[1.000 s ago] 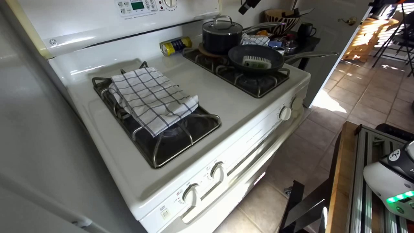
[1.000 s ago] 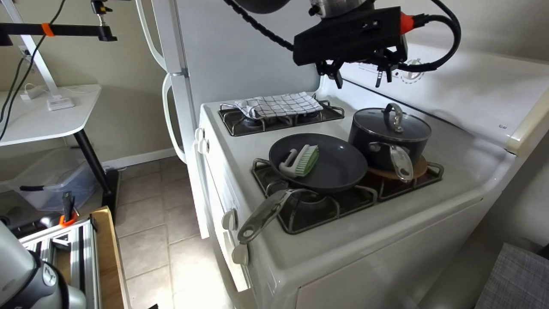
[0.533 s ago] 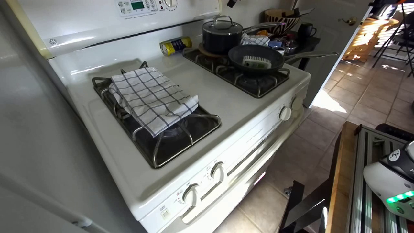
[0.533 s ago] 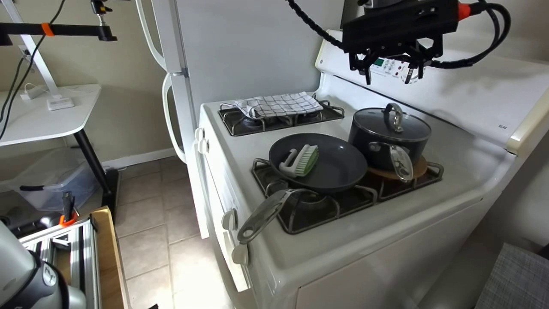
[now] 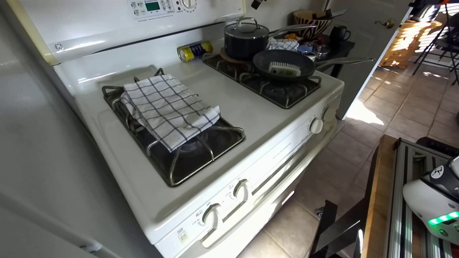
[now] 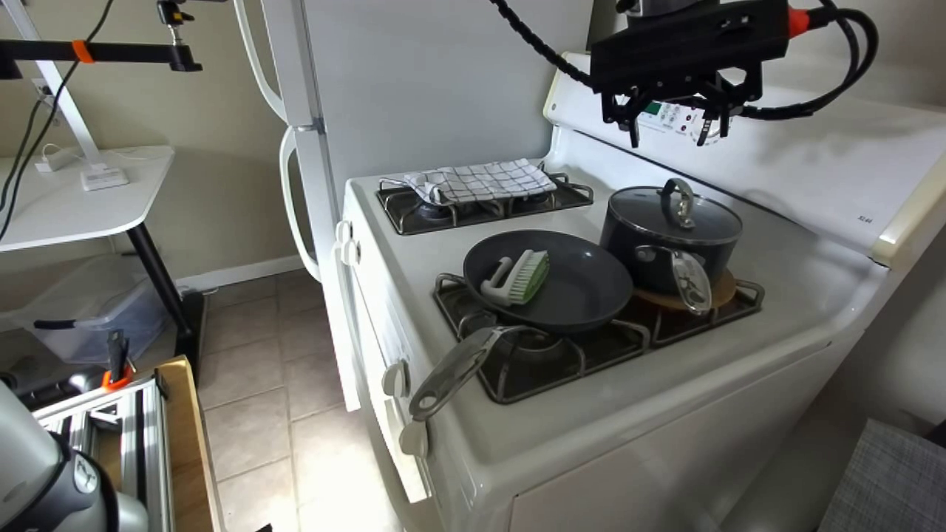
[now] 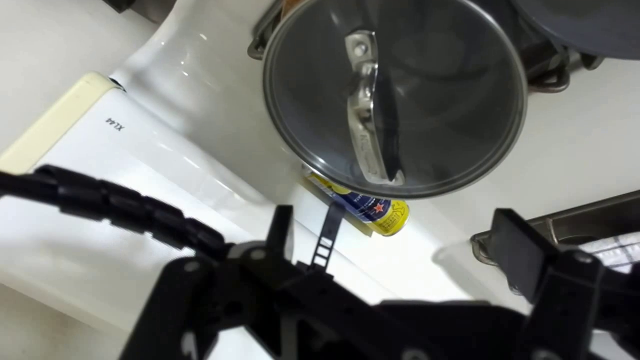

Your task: Remove the glass lid from the pot and put it on the white towel

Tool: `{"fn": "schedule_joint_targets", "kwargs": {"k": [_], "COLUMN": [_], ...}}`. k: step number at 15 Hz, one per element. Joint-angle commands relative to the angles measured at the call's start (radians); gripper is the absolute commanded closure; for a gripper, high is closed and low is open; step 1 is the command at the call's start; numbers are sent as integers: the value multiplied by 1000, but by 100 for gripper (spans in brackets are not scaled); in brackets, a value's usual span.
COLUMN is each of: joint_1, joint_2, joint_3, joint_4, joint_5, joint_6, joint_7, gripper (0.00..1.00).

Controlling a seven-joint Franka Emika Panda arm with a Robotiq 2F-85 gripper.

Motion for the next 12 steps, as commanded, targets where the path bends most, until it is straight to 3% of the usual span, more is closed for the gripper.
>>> {"fn": "schedule_joint_targets", "kwargs": {"k": [1, 4, 8, 12], "joint_1": [-187, -272, -333, -334], "joint_2": [7, 21, 35, 66], "joint_3": [194, 279, 341, 351], "joint_4": [4, 16, 28, 74], "joint_5": [-10, -1, 8, 191], "joint_6": [33, 57, 77, 27], "joint_7": [9, 2, -10, -197], "gripper": [0, 0, 0, 0]}}
